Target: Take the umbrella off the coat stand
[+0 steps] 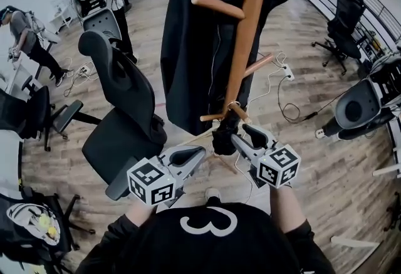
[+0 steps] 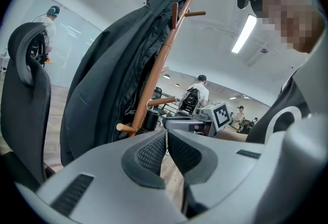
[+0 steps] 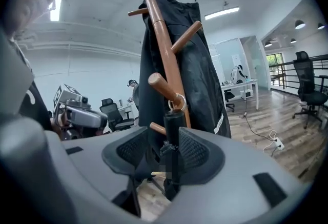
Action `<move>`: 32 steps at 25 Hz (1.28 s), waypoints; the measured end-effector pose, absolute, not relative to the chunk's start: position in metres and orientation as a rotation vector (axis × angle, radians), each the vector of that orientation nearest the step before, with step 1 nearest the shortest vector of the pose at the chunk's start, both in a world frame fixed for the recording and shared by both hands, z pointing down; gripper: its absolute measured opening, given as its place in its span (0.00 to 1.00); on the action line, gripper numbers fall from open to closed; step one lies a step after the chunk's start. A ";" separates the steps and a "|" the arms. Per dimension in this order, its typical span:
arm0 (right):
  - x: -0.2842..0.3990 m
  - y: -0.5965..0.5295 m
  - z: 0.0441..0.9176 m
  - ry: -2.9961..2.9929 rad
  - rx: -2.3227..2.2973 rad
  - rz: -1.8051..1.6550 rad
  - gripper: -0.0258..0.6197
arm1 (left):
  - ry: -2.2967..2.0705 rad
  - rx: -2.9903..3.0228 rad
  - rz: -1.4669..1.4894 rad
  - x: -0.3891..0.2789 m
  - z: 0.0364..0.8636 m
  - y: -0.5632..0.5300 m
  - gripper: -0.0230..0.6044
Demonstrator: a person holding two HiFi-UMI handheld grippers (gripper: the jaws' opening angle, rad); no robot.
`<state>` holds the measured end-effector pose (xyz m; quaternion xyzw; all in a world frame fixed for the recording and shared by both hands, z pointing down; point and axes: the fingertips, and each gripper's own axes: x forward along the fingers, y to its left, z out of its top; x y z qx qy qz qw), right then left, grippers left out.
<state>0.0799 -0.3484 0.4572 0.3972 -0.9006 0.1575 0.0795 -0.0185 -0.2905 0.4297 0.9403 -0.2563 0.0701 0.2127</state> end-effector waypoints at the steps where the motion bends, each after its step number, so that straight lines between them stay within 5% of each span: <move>1: 0.080 -0.353 0.460 -2.689 1.191 0.467 0.32 | -0.714 2.608 0.197 -0.019 0.431 -0.292 0.08; 32: 0.066 -0.395 0.490 -2.622 1.308 0.382 0.37 | -0.875 2.467 0.133 -0.067 0.455 -0.319 0.08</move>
